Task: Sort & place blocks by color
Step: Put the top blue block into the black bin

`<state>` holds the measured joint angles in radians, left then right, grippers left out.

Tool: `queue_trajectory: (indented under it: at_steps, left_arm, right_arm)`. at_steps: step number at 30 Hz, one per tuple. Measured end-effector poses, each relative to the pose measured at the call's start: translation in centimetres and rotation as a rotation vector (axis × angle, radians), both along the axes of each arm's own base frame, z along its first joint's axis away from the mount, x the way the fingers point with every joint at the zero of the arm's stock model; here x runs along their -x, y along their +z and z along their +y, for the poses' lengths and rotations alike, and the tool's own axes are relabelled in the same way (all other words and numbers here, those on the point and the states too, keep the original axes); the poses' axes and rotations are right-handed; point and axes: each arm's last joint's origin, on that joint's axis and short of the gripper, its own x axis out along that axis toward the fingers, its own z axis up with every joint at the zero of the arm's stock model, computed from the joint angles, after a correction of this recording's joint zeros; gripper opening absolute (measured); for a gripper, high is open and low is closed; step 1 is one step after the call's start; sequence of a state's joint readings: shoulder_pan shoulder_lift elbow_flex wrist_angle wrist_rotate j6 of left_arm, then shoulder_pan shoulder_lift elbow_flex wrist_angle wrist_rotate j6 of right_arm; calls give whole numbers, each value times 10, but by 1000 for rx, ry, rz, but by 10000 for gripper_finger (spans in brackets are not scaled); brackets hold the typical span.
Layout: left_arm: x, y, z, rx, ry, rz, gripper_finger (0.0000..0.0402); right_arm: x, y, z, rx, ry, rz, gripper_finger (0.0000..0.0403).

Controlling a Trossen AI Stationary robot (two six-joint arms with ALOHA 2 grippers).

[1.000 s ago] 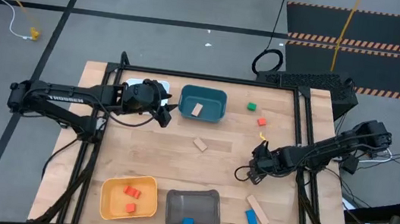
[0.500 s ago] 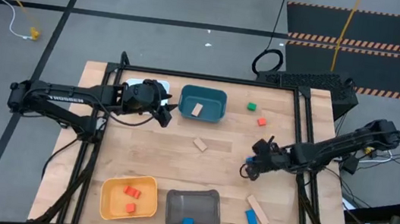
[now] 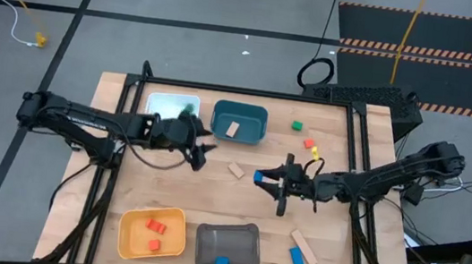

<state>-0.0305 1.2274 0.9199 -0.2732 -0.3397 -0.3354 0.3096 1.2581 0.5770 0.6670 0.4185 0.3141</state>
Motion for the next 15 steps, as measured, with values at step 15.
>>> queue_trajectory:
  at_steps: [15]
  left_arm:
    - [-45,-29,-64,-468,-347,-1,218]
  right_arm:
    - [-21,-1,-13,-353,-65,-268,118]
